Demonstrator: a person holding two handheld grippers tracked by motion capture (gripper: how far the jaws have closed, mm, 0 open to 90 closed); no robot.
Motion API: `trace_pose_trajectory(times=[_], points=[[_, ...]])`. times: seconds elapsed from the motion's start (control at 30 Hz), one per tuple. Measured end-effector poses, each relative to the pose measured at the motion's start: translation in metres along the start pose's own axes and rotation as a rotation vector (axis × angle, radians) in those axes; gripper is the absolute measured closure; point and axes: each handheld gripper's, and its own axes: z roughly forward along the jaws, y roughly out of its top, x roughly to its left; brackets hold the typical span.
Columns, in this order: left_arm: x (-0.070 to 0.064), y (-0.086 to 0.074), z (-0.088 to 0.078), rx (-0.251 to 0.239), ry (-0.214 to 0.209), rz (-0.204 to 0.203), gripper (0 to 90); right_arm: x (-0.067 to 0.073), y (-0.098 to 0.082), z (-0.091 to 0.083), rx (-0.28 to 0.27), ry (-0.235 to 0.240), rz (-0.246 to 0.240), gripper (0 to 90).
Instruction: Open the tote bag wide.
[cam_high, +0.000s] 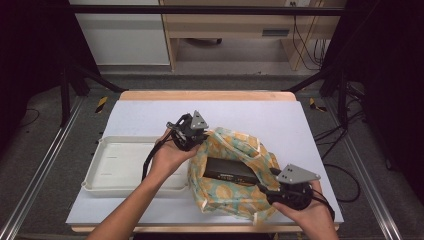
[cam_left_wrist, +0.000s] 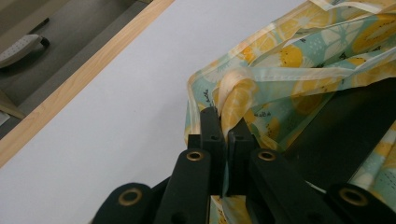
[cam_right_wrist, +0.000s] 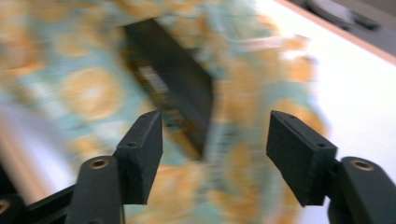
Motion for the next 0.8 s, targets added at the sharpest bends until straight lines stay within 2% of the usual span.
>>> trace_pose_trajectory(times=[0.1,0.17,0.2,0.27,0.37,0.43,0.6,0.8], points=[[0.001,0.000,-0.003,-0.005,-0.004,0.000,89.0,-0.015,0.001,0.012,0.045,-0.070,0.027,32.3],[0.001,-0.001,-0.005,-0.018,-0.008,-0.003,89.0,-0.021,-0.001,0.022,0.087,-0.077,0.035,31.0],[0.001,-0.001,-0.007,-0.020,-0.010,-0.002,89.0,-0.023,-0.002,0.027,0.108,-0.081,0.041,33.7],[0.000,-0.001,-0.010,-0.030,-0.019,-0.004,89.0,-0.027,-0.004,0.035,0.141,-0.065,0.048,47.6],[-0.004,-0.003,-0.010,-0.025,-0.028,0.015,88.9,-0.033,-0.005,0.039,0.135,-0.085,0.050,77.8],[-0.006,-0.003,-0.007,-0.007,-0.026,0.043,88.7,-0.039,-0.004,0.040,0.131,-0.108,0.056,86.1],[-0.010,-0.008,0.010,0.034,-0.010,0.069,88.6,-0.051,-0.005,0.047,0.121,-0.167,0.074,89.6],[-0.004,-0.017,0.038,0.097,0.002,0.066,88.5,-0.057,-0.015,0.067,0.168,-0.150,0.074,89.7]])
